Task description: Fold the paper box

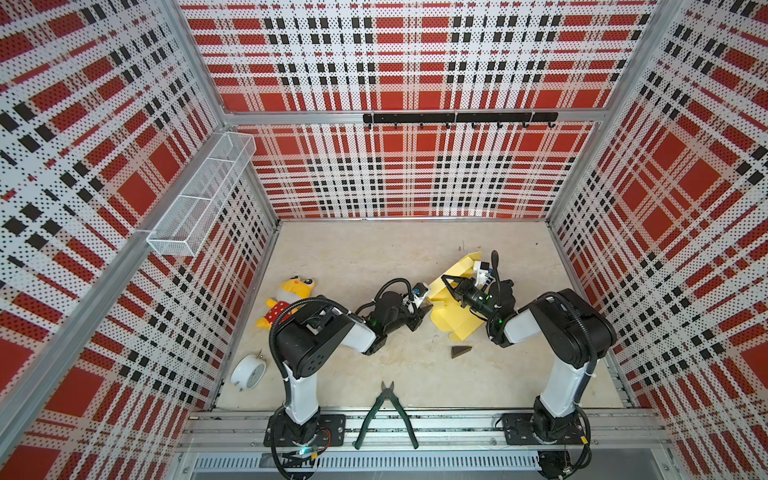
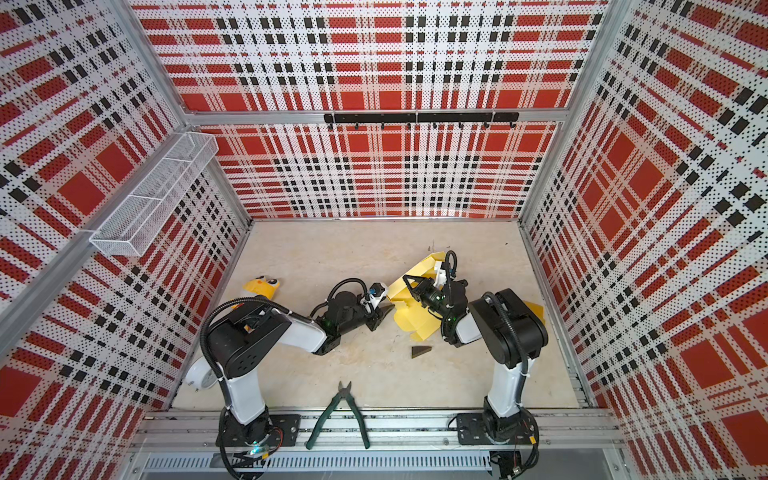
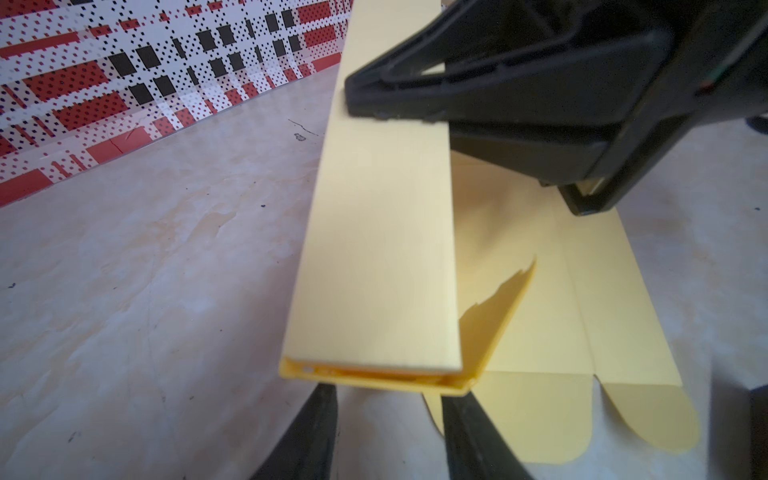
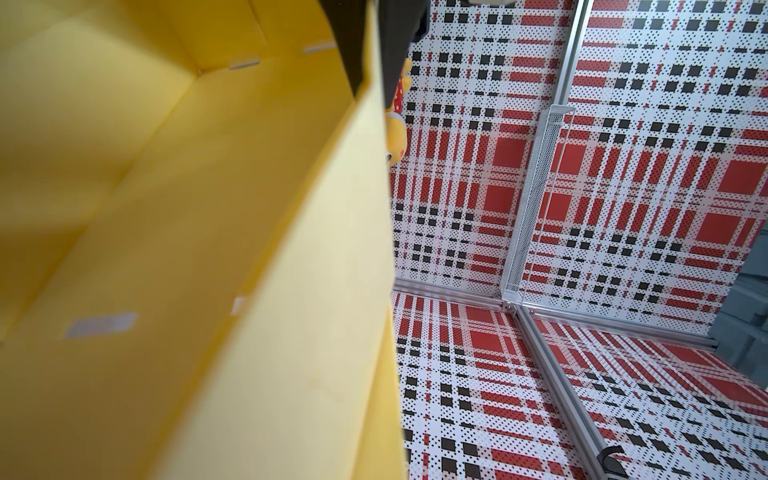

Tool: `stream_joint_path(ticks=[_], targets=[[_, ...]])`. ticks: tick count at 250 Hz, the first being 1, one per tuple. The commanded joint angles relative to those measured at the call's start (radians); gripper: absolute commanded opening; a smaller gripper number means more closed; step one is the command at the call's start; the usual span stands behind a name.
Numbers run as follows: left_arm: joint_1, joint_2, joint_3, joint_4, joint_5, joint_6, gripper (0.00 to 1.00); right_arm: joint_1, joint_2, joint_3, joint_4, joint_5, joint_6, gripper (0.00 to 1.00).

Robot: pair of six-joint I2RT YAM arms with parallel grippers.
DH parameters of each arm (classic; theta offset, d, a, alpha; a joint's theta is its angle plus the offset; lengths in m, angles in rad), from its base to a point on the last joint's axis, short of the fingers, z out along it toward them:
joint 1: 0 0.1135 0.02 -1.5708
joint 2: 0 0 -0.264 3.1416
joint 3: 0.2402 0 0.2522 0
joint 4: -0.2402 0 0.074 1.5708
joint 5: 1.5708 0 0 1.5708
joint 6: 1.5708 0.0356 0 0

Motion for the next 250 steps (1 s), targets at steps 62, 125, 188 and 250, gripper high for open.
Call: stream_joint_path(ticks=[62, 125, 188, 250], targets=[[-0.027, -0.034, 0.076, 0.19, 0.005, 0.07, 0.55, 0.068, -0.007, -0.055, -0.082, -0.172, 0.032, 0.0], [-0.018, -0.041, 0.086, 0.162, 0.083, 0.1, 0.5, 0.066, 0.002, -0.048, -0.102, -0.2, 0.029, 0.0], [-0.023, -0.043, 0.082, 0.185, 0.092, 0.058, 0.61, 0.072, -0.017, -0.097, -0.14, -0.214, 0.024, 0.0], [-0.052, -0.054, 0.054, 0.224, 0.057, 0.05, 0.62, 0.087, -0.085, -0.107, -0.233, -0.212, -0.013, 0.0]])
